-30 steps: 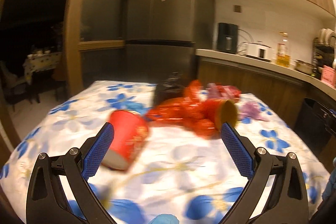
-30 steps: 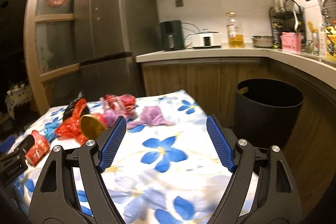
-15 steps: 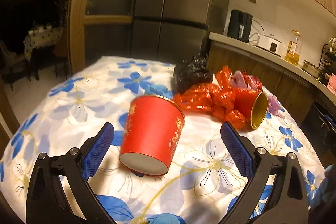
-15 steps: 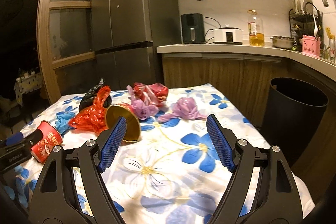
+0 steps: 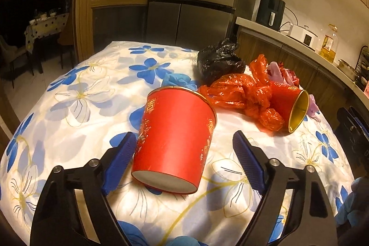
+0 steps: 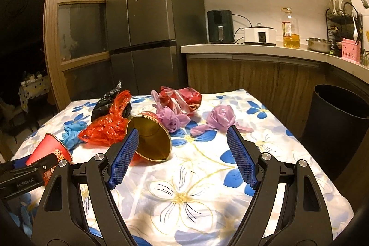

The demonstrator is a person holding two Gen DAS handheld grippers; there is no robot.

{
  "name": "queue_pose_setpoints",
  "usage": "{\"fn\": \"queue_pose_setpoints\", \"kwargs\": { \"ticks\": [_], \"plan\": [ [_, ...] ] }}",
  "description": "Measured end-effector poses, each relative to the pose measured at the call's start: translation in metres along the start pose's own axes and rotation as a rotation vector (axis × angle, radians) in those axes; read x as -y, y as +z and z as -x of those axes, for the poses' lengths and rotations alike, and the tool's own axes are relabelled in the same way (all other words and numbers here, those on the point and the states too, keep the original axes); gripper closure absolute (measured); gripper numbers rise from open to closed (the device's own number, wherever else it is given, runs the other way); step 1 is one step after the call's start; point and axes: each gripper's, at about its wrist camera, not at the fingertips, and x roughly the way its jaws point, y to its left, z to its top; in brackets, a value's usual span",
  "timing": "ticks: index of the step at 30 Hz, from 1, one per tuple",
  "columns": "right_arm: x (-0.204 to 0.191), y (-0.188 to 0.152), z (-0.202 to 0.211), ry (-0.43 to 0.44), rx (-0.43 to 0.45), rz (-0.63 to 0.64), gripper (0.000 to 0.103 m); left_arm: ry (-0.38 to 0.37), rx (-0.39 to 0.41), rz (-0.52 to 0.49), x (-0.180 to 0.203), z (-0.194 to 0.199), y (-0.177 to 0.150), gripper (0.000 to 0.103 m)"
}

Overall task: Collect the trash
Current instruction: 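Grasp a red paper cup with the left gripper while the right grasps another cup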

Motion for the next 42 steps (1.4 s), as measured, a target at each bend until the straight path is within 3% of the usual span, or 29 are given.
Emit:
{"fn": "queue_pose_setpoints", "kwargs": {
  "ticks": [4, 11, 17, 28, 37, 42],
  "plan": [
    [-0.003, -0.002, -0.010, 0.009, -0.015, 0.003, 0.025, 0.006, -0.032, 0.019, -0.003, -0.006, -0.002, 0.039],
    [-0.007, -0.007, -0.030, 0.018, -0.043, -0.003, 0.026, -0.002, -0.033, 0.009, -0.001, -0.007, -0.005, 0.042],
    [-0.008, -0.005, -0.047, 0.022, -0.061, -0.019, 0.034, -0.012, -0.028, 0.008, -0.002, -0.008, -0.006, 0.045],
    [-0.018, -0.004, -0.079, 0.055, -0.126, 0.011, 0.059, -0.023, -0.027, 0.015, -0.002, -0.009, -0.006, 0.046],
    [-0.017, -0.003, -0.077, 0.078, -0.124, 0.010, 0.093, -0.058, -0.027, 0.027, -0.005, -0.007, -0.005, 0.047],
    [-0.016, -0.001, -0.067, 0.073, -0.092, 0.022, 0.099, -0.062, -0.013, 0.014, -0.003, 0.000, -0.004, 0.047]
  ]
}}
